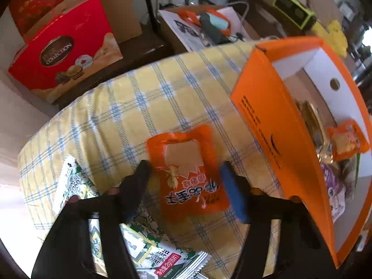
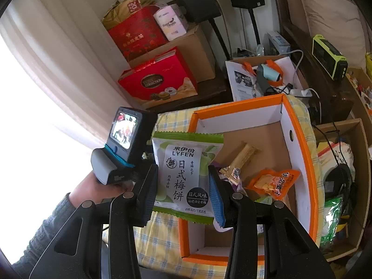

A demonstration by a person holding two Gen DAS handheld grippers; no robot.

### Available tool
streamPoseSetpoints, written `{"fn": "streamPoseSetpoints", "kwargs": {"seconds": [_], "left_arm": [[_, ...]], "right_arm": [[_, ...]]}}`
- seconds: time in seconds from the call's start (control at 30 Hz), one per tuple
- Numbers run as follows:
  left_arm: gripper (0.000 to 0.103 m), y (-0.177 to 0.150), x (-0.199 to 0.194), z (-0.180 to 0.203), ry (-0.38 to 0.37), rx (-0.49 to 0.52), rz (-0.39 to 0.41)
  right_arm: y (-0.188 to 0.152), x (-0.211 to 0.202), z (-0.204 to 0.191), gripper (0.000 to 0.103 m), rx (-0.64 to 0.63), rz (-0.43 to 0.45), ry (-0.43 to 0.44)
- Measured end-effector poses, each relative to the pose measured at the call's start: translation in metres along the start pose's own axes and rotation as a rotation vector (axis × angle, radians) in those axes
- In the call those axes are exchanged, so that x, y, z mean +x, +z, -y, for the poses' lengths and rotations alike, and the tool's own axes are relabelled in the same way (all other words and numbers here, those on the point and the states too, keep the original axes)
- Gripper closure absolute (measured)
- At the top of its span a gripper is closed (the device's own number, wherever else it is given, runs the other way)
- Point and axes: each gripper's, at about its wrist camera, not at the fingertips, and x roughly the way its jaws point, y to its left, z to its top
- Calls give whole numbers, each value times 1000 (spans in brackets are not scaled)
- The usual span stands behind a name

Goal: Organize objects
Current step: 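Grasp the orange snack packet on the table with the left tool and lift it, then carry the orange packet over the box with the left tool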

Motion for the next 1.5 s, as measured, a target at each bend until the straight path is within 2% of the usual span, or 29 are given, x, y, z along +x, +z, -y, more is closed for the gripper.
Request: {"fn": "streamPoseSetpoints", "kwargs": {"seconds": [0.07,0.17,0.4,0.67,0.8,0.97,1.27,1.5], "left_arm": [[61,0,-2,-4,8,-13,4],[64,-1,-4,-12,-20,-47,6],[65,-9,-23,-20,-42,-82,48],[65,-13,-74,-17,-85,-98,147],[65,-15,-97,-4,-117,-77,186],[65,-18,-112,22,-167,-48,198],[65,-29,-119,65,-251,-15,198],[65,-41,-113,97,-290,5,177]], "right_arm": [[0,-1,1,61,3,2,-2],[0,-3,3,61,8,6,-6],[-1,-5,3,61,5,13,-17],[-3,-13,7,61,4,29,-38],[-5,-19,11,61,6,38,-62],[-8,-25,18,61,11,43,-94],[-18,-28,39,61,33,31,-137],[-31,-20,60,61,48,-1,-183]]}}
